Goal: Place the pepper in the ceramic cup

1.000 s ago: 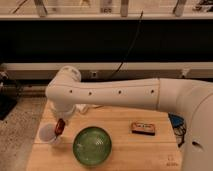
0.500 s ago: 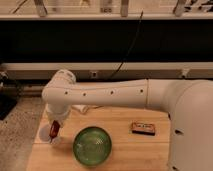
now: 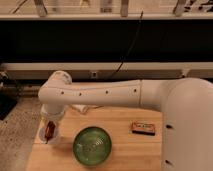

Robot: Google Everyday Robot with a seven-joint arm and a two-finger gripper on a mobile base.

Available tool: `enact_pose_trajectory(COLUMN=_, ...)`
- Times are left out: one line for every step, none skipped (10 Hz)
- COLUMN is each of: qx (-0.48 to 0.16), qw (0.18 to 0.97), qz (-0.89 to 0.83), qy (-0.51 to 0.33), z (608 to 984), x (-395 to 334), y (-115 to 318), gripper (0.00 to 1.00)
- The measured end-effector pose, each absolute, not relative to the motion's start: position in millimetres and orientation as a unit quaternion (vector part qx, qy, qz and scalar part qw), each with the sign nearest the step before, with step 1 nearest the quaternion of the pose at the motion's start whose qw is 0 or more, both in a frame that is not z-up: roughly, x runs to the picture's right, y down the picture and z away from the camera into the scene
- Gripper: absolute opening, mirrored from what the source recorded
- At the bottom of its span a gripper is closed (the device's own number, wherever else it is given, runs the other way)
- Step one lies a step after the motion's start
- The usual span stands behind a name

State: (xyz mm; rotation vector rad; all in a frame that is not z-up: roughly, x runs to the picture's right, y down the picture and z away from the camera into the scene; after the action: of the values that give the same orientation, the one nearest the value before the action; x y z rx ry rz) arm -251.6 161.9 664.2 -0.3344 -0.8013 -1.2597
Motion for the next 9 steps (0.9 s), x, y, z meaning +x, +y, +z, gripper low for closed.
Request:
enact_pose_trajectory(qx=-0.147, qw=0.719, qz=-0.572, qy=-0.366, z=663.8, x=-253.6, y=161.4, gripper=0.0)
enact_pose_trajectory(qx=-0.141, qw=0.717, qz=-0.574, qy=-0.371, z=663.3, x=-256.2, y=159.4, gripper=0.0)
enact_pose_trajectory(qx=-0.135, qw=0.712, qz=-0.577, qy=-0.376, z=662.2, x=-260.2, y=158.6, gripper=0.0)
enact_pose_trajectory(qx=-0.128, qw=0.709, qz=-0.58, qy=-0.38, z=661.1, x=-264.2, y=158.1, gripper=0.0)
enact_pose_trajectory(qx=-0.124, qw=0.707, qz=-0.582, qy=-0.382, z=660.7, x=-265.9, y=157.2, gripper=0.0)
enact_pose_trajectory(qx=-0.116, qw=0.705, qz=-0.583, qy=-0.387, z=661.5, x=-267.7, y=155.8, gripper=0.0)
enact_pose_trajectory(qx=-0.111, qw=0.703, qz=-0.585, qy=-0.389, z=662.2, x=-269.4, y=155.3, gripper=0.0)
enact_pose_trajectory(qx=-0.105, qw=0.701, qz=-0.586, qy=-0.392, z=662.8, x=-271.6, y=155.0, gripper=0.0)
enact_pose_trajectory(qx=-0.097, qw=0.698, qz=-0.588, qy=-0.397, z=664.2, x=-273.7, y=154.1, gripper=0.0)
